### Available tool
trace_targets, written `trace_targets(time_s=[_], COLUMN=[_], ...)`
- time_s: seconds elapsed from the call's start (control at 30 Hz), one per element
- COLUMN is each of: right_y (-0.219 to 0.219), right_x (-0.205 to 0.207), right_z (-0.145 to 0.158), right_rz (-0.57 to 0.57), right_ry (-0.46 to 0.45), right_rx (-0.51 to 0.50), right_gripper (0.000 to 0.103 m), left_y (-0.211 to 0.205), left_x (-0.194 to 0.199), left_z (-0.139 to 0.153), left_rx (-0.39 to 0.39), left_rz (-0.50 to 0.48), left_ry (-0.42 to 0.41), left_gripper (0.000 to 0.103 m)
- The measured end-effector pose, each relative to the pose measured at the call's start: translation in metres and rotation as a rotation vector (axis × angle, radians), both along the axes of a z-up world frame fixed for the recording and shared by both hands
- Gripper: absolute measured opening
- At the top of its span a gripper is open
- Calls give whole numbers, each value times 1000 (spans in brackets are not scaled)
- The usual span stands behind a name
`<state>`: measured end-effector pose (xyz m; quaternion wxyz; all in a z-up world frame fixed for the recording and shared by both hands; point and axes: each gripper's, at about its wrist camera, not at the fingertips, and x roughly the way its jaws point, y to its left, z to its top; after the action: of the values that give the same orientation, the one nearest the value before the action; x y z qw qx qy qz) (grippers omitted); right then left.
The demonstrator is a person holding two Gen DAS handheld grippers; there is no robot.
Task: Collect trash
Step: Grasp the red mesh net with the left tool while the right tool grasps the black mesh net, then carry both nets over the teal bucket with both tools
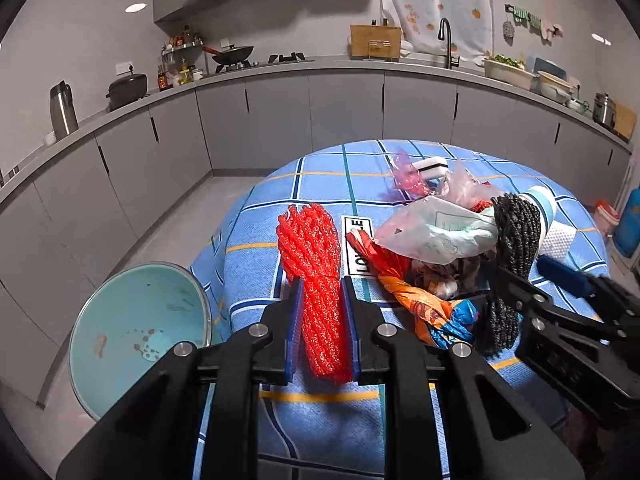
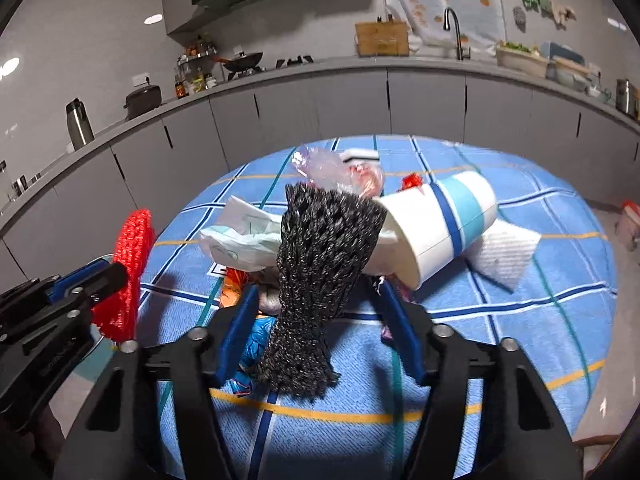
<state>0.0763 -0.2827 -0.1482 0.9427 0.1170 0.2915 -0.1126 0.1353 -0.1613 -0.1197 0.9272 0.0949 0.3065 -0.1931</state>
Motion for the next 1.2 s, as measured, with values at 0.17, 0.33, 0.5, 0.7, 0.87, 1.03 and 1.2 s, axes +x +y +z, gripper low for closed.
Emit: trace_targets(time_s=[0.17, 0.33, 0.5, 0.7, 0.87, 1.03, 1.2], right_y=[-1, 1, -2, 10, 30, 57, 80], right_x=[-1, -15, -34, -41, -29, -14, 6], right_z=[-3, 11, 32, 53, 58, 59, 62], right_rz=[14, 15, -9, 26, 97, 184, 263], right_ry=[14, -25, -79, -131, -138, -141, -142], right_rx=[-19, -50, -76, -104, -103, -107, -91], right_gripper=[27, 24, 24, 24, 24, 24, 24], left_y=[5, 15, 28, 41, 59, 85, 115], left_x=[-5, -13, -18, -24, -22, -13, -2], left_z=[8, 17, 25, 32, 37, 37, 36], left_rx=[-17, -33, -45, -52, -53, -46, -32], left_rz=[1, 5, 23, 40, 80, 154, 237], left_ry=[-13, -34, -47, -59, -71, -67, -64], left_gripper=[19, 19, 19, 19, 19, 19, 19])
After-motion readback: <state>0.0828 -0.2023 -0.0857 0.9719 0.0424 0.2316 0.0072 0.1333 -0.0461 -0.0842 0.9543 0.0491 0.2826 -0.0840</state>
